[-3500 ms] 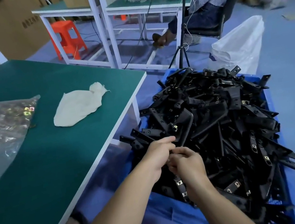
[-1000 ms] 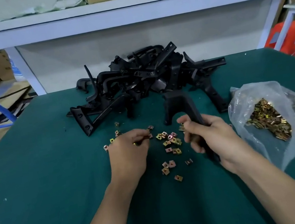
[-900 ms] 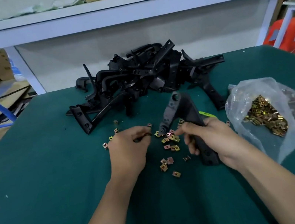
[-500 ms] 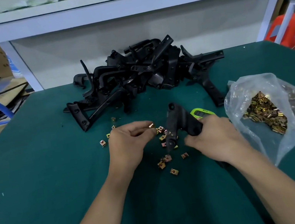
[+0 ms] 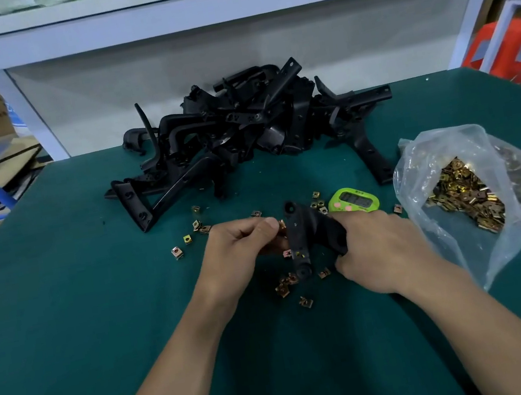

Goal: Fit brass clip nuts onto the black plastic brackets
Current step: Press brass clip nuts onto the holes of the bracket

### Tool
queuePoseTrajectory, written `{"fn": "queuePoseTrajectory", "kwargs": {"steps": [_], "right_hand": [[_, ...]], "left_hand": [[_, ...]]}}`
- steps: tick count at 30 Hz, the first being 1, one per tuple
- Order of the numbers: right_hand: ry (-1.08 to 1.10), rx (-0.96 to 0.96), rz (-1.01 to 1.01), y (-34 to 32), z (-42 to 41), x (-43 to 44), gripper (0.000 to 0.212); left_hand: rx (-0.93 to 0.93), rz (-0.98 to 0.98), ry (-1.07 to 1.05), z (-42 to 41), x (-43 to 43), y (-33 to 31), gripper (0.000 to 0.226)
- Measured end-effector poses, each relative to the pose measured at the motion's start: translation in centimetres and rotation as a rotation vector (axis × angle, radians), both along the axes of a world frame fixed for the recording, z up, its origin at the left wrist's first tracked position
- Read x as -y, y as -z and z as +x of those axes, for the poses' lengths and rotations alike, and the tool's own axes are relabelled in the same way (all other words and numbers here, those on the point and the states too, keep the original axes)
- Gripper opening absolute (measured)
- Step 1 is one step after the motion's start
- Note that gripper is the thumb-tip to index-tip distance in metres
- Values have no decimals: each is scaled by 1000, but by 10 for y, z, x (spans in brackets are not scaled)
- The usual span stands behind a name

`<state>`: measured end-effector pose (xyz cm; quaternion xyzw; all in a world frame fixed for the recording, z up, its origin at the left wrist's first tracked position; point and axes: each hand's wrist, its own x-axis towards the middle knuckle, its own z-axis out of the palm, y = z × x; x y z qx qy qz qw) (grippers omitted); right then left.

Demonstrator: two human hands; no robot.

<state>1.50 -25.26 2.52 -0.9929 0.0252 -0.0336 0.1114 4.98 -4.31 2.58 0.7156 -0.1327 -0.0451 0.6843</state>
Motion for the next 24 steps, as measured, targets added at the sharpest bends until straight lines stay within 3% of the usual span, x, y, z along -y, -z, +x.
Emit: {"fn": "queuePoseTrajectory", "kwargs": {"steps": [6, 15, 24], "right_hand": [[-27, -27, -40, -3, -1, 0, 21], [-25, -44, 23, -5, -6, -4, 30], [17, 23, -62, -2, -10, -14, 34]], "left_hand": [[-7, -51, 64, -1, -2, -1, 28], [57, 63, 79, -2, 1, 4, 32], [101, 121, -78, -16, 13, 1, 26]]}}
